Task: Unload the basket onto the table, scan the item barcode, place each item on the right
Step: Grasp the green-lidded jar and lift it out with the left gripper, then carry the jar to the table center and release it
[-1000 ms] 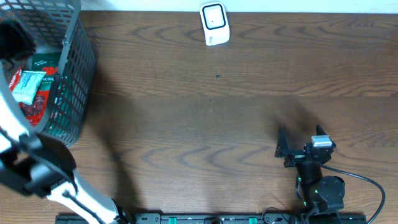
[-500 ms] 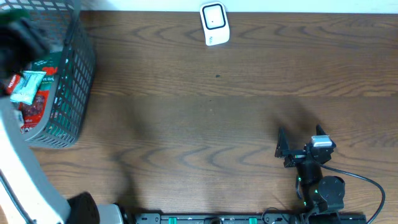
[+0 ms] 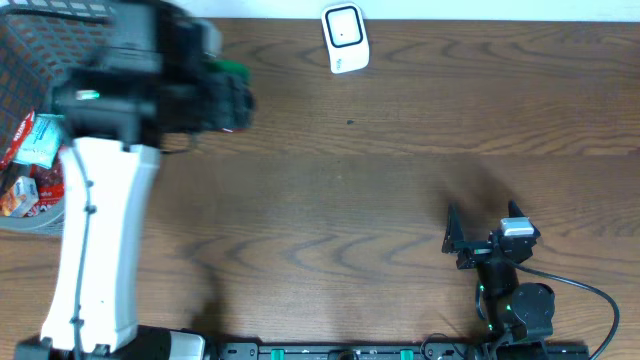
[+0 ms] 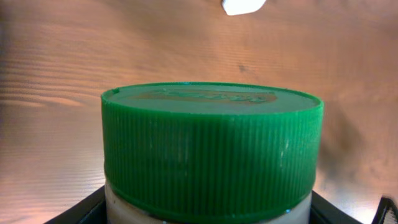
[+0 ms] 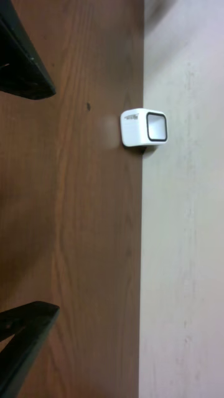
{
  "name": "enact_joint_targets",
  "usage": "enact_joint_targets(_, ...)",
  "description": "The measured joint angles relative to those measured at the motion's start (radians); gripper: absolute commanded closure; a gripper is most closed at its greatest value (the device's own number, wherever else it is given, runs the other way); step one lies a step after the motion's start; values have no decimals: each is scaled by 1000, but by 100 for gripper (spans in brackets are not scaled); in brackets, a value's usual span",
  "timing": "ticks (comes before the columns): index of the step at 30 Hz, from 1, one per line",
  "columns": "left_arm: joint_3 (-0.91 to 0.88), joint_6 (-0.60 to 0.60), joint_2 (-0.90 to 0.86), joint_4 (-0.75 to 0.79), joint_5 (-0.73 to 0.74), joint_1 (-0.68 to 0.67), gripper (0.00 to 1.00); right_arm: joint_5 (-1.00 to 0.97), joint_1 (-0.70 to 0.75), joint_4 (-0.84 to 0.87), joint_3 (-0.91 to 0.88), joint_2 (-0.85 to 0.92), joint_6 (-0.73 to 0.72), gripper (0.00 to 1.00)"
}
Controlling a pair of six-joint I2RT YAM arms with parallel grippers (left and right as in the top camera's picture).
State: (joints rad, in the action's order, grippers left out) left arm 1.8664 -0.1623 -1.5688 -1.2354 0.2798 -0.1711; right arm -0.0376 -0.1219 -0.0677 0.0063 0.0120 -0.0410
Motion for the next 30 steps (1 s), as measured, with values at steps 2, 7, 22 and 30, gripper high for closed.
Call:
enact_joint_targets(2, -89, -15, -5, 59, -1, -67, 47, 0, 0, 0, 0, 0, 0, 1)
enact_joint_targets(7, -356, -83, -10, 286, -1, -230, 47, 0, 0, 1, 0, 0, 0, 1)
enact_joint_targets(22, -694, -337, -159, 666, -195, -559, 47, 0, 0, 0, 0, 0, 0, 1)
enact_joint_targets(30, -694, -412, -320, 765, -217, -584, 47, 0, 0, 0, 0, 0, 0, 1)
